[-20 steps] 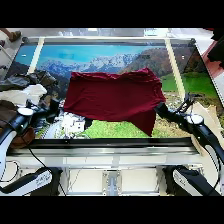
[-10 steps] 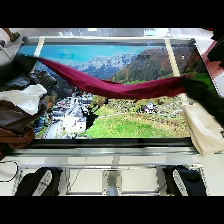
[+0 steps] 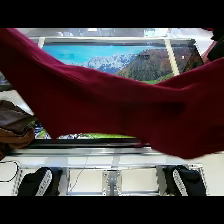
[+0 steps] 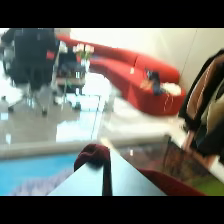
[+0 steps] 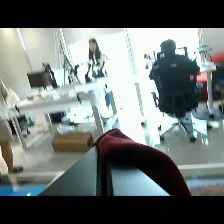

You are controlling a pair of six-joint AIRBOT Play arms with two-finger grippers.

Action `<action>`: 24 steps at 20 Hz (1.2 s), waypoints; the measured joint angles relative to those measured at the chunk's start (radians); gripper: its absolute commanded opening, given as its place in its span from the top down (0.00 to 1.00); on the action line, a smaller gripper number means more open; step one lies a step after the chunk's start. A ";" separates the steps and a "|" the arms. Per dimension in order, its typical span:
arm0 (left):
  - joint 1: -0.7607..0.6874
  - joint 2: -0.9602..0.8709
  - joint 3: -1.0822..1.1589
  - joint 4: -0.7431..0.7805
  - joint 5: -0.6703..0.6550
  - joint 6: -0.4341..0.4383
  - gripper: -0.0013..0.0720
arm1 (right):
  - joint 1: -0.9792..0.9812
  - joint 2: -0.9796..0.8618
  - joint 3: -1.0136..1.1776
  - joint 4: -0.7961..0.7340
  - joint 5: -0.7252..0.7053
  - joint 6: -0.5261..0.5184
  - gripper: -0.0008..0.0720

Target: Fold the shirts.

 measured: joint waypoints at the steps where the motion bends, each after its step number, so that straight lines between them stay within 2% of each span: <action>1: 0.000 -0.035 0.006 0.017 -0.048 -0.013 0.97 | 0.000 -0.061 0.013 0.002 0.024 -0.014 0.95; 4: -0.033 -0.183 -0.025 0.085 -0.172 -0.035 0.97 | 0.008 -0.281 0.020 0.043 0.117 -0.086 0.95; 6: -0.089 -0.299 -0.079 0.170 -0.193 -0.043 0.97 | 0.025 -0.443 -0.002 0.068 0.150 -0.141 0.95; 8: -0.154 -0.434 -0.129 0.291 -0.138 -0.080 0.97 | 0.042 -0.607 -0.036 0.083 0.138 -0.185 0.95; 10: -0.206 -0.579 -0.155 0.433 -0.028 -0.164 0.97 | 0.054 -0.768 -0.058 0.095 0.074 -0.212 0.95; 13: -0.245 -0.768 -0.164 0.567 0.165 -0.307 0.97 | 0.061 -0.977 -0.074 0.138 -0.079 -0.243 0.95; 16: -0.259 -0.904 -0.119 0.647 0.301 -0.396 0.97 | 0.063 -1.107 -0.080 0.170 -0.256 -0.264 0.95; 20: -0.266 -0.986 -0.036 0.738 0.396 -0.494 0.97 | 0.053 -1.188 -0.054 0.186 -0.402 -0.321 0.95; 24: -0.268 -1.010 0.005 0.776 0.366 -0.523 0.97 | 0.032 -1.211 0.015 0.181 -0.402 -0.354 0.95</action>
